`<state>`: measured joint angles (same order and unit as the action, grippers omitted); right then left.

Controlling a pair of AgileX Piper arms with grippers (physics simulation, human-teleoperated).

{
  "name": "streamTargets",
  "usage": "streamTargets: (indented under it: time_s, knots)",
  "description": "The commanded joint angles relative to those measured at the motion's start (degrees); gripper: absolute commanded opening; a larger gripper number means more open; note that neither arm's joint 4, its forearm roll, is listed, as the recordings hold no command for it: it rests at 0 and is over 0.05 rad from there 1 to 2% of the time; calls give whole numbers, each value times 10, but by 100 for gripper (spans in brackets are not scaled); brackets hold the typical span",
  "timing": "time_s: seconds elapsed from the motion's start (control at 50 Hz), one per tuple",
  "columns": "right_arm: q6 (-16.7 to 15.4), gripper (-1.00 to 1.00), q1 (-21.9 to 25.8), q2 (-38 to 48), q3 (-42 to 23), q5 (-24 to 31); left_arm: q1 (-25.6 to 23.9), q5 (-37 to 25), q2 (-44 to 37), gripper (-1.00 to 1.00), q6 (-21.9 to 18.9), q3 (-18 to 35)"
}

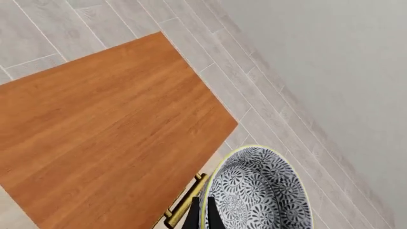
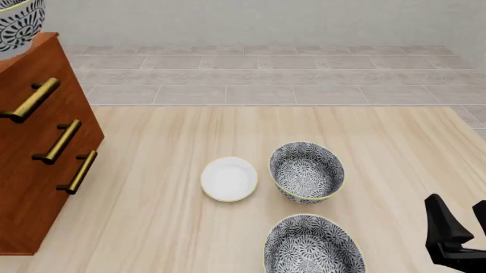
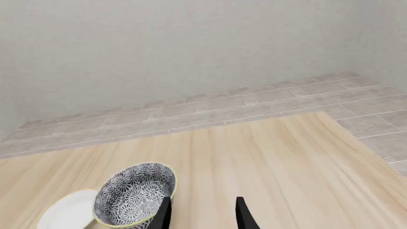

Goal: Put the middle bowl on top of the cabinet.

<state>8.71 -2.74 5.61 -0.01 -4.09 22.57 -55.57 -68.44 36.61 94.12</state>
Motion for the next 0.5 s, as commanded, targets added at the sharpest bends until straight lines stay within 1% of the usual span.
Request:
streamTargets:
  time_s: [0.02,0.18,0.5]
  knots:
    - [1,100,-1,-1,0,1,24,-9,-4,-100,-1,19]
    - [1,100,-3,-6,0,5,35,-6,-7,-100,7,16]
    - [-1,100,-3,-14,0,12,66,-6,-15,-100,6,25]
